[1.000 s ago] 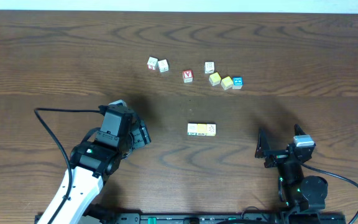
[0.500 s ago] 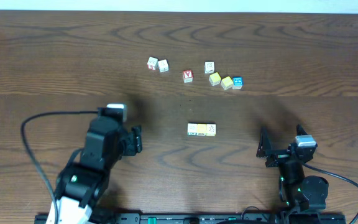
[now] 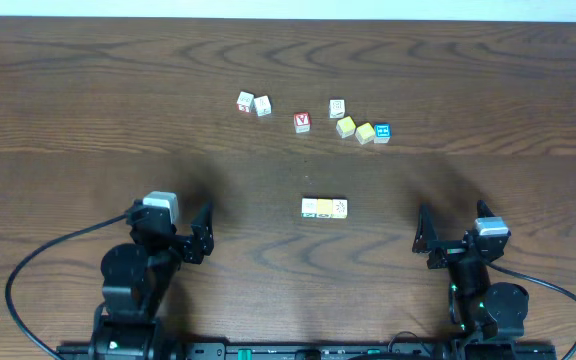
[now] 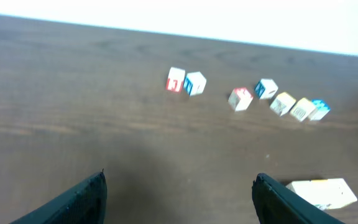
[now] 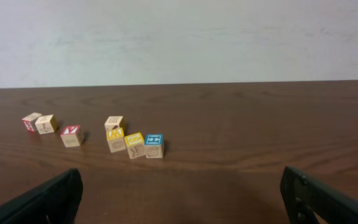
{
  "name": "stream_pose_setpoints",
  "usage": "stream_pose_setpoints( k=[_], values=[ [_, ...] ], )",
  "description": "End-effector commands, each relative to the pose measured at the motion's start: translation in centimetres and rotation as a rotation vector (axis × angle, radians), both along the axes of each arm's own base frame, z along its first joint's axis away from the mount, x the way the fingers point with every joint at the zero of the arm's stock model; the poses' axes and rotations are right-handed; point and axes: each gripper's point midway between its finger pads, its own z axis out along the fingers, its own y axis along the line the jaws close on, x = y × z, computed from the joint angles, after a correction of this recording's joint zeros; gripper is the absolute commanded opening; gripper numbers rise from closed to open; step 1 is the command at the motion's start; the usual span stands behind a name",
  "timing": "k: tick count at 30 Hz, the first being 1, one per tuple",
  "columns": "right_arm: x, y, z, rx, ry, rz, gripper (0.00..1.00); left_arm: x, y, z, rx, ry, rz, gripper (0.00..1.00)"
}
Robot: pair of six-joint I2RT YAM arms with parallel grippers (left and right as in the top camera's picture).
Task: Lift 3 blocks
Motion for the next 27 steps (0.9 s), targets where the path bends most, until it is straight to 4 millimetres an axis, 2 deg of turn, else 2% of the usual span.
stream_pose_setpoints(
  k=[1, 12, 18, 27],
  values=[
    [0.0, -0.3, -0.1, -0.016, -0.002, -0.014, 0.99, -0.3, -0.3, 0.3, 0.013, -0.074, -0.033, 0.75],
    [0.0, -0.3, -0.1, -0.017, -0.002, -0.014, 0.99, -0.9, 0.9, -0.2, 0.064, -0.194, 0.006, 0.75],
    [0.0, -0.3, -0.1, -0.016, -0.001, -0.014, 0.99, -0.9, 1.6, 0.4, 0.067, -0.233, 0.035, 0.75],
    [0.0, -0.3, -0.1, -0.017, -0.002, -0.014, 0.99, -0.9, 1.7, 0.1, 0.087, -0.271, 0.037, 0.75]
  ],
)
